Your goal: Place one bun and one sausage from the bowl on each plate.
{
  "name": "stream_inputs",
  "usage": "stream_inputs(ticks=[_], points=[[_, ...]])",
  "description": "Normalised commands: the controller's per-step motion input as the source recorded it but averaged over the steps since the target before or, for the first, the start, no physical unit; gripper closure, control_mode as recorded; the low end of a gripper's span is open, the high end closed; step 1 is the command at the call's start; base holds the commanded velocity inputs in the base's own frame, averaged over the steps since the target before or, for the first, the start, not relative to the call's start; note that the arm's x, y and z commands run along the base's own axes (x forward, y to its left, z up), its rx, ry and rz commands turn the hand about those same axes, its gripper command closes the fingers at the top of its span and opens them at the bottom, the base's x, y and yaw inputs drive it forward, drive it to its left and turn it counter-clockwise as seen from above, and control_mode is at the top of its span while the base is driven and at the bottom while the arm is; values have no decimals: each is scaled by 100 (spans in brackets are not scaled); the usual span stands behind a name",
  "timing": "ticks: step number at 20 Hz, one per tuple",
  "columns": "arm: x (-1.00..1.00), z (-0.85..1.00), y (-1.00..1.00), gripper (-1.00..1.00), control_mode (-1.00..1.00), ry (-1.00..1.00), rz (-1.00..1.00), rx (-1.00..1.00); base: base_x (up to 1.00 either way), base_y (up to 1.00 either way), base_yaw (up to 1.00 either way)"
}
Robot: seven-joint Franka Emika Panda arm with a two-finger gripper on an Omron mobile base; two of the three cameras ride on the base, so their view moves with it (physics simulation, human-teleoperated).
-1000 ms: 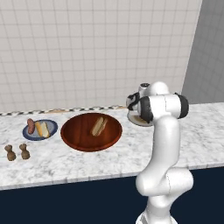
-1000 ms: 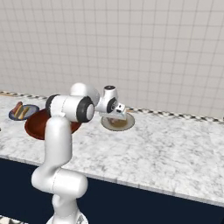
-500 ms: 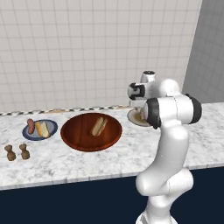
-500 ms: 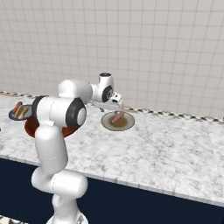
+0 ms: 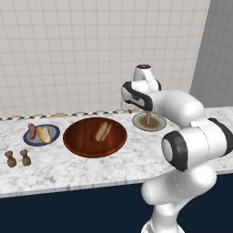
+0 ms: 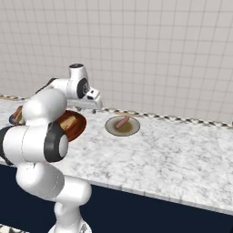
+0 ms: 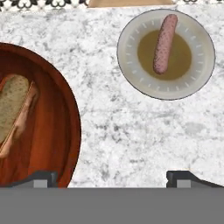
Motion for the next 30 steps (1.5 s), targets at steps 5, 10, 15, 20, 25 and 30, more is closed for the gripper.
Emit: stream_inputs(ticks=[5, 10, 15, 20, 25, 30], points=[[-100, -1, 100, -100, -100, -18, 1, -3, 0, 0, 0], [-16, -2, 100, -100, -100, -16, -18, 12, 0, 0, 0], [55, -4, 17, -100, -100, 5, -3, 8, 0, 0, 0], [40, -14, 6, -100, -100, 18, 1, 3, 0, 0, 0], [34, -42, 42, -100, -100, 2, 0, 5, 0, 0, 0], [29, -57, 38, -100, -100, 6, 0, 0, 0, 0, 0]])
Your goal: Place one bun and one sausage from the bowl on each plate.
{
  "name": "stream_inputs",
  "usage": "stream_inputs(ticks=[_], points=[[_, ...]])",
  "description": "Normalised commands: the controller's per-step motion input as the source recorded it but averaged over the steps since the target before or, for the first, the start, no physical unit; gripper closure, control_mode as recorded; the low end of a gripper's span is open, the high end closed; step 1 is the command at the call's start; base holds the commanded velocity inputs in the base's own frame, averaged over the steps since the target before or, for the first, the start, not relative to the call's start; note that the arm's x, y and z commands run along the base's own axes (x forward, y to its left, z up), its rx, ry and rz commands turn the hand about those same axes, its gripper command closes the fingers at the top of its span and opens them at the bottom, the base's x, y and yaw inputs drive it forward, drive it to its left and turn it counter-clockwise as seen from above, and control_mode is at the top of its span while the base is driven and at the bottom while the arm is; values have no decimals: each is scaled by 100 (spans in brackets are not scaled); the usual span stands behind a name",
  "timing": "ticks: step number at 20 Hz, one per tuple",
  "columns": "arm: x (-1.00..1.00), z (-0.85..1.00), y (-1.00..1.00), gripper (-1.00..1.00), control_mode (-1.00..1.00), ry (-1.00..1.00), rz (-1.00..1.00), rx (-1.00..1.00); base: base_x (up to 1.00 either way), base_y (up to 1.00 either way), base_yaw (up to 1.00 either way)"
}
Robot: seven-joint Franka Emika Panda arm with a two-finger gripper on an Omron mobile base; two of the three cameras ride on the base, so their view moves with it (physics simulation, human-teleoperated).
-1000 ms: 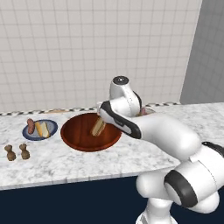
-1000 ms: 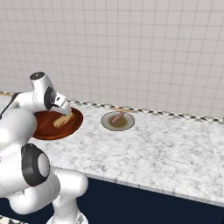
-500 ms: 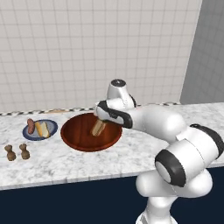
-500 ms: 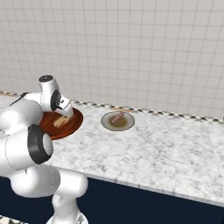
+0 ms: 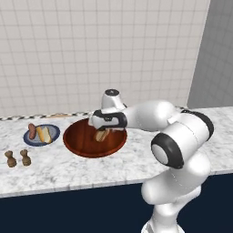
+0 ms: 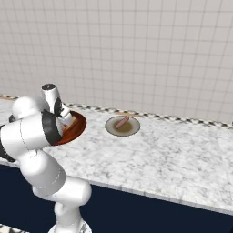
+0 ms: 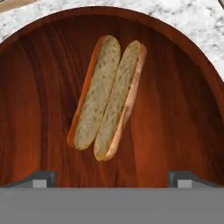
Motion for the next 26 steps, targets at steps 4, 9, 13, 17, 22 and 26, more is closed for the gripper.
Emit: stream_inputs(ticks=[4, 9, 13, 17, 22, 26], points=[[3, -34, 1, -100, -100, 2, 0, 0, 0, 0, 0], [25, -18, 17, -100, -100, 0, 0, 0, 0, 0, 0], [19, -40, 13, -100, -100, 1, 0, 0, 0, 0, 0], [15, -29, 9, -100, -100, 2, 0, 0, 0, 0, 0], [3, -27, 3, -100, -100, 1, 0, 0, 0, 0, 0], [0, -15, 0, 100, -100, 0, 0, 0, 0, 0, 0]])
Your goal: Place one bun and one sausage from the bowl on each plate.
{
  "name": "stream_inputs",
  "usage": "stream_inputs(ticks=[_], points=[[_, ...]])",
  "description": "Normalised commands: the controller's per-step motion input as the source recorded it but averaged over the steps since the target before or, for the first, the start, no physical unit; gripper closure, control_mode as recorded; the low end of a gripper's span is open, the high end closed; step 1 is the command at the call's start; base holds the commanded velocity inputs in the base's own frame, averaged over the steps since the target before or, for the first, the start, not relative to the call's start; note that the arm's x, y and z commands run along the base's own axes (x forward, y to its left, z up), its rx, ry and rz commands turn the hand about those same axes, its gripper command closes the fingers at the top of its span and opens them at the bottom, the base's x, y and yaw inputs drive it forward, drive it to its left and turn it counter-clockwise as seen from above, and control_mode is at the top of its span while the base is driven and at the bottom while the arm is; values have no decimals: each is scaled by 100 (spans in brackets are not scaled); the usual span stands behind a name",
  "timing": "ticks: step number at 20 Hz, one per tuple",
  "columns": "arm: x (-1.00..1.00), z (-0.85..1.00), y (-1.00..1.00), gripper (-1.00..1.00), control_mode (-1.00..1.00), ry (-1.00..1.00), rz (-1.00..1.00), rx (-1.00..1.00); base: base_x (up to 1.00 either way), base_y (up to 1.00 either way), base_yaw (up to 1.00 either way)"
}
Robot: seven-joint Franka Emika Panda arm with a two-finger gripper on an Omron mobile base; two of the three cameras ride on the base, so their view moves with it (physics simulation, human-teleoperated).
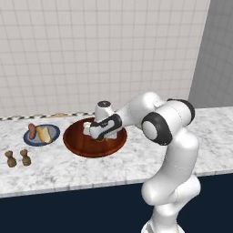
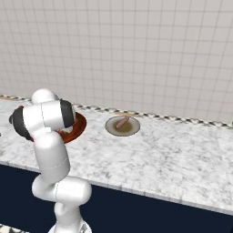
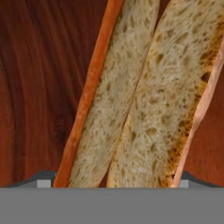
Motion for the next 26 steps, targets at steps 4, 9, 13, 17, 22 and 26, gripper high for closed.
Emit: stream_inputs(ticks=[4, 9, 13, 17, 22, 26], points=[[-10, 8, -9, 100, -100, -1, 0, 0, 0, 0, 0], [-49, 91, -87, 100, -100, -11, -17, 0, 0, 0, 0], [-16, 100, -100, 100, -100, -1, -21, 1, 0, 0, 0], [0, 97, -100, 100, -100, 0, -18, 0, 0, 0, 0], [-10, 43, -100, 100, -100, -3, -16, 1, 0, 0, 0], [-21, 6, -100, 100, -100, -4, -11, 1, 0, 0, 0]])
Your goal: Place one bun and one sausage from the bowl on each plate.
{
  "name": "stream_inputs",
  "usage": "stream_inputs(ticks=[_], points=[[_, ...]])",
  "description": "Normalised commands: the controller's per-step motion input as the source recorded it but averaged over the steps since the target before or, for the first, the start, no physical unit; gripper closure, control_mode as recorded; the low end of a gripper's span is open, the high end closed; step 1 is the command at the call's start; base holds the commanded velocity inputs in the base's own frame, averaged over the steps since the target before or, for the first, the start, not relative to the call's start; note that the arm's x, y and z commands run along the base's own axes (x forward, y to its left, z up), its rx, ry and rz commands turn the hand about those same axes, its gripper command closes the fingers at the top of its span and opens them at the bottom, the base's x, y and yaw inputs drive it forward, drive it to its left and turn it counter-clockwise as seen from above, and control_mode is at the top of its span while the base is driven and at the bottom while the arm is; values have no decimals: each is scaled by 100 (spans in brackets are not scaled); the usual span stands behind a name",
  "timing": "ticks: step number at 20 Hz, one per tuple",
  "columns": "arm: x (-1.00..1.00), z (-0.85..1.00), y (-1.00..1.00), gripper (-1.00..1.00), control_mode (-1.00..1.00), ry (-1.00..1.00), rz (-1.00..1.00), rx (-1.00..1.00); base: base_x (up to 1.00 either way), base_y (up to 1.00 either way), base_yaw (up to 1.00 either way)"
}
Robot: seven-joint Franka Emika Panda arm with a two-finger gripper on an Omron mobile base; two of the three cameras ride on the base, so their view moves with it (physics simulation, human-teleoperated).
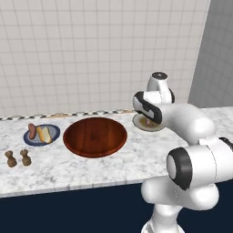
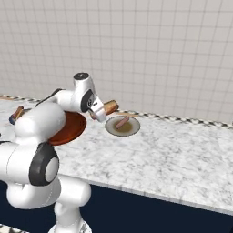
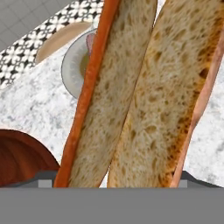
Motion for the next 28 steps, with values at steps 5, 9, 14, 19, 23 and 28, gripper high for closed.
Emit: stream_inputs(ticks=[5, 9, 14, 19, 23, 28], points=[[-21, 1, -97, 100, -100, -1, -2, 0, 0, 0, 0], [-1, -3, -85, 100, -100, 1, 0, 0, 0, 0, 0], [46, -40, -9, 100, -100, 7, 25, -7, 0, 0, 0], [47, -39, 0, 100, -100, 9, 33, -2, 0, 0, 0], [63, -27, -6, 100, -100, 16, 0, -8, 0, 0, 0], [59, -59, 0, 100, -100, 9, 0, -7, 0, 0, 0]])
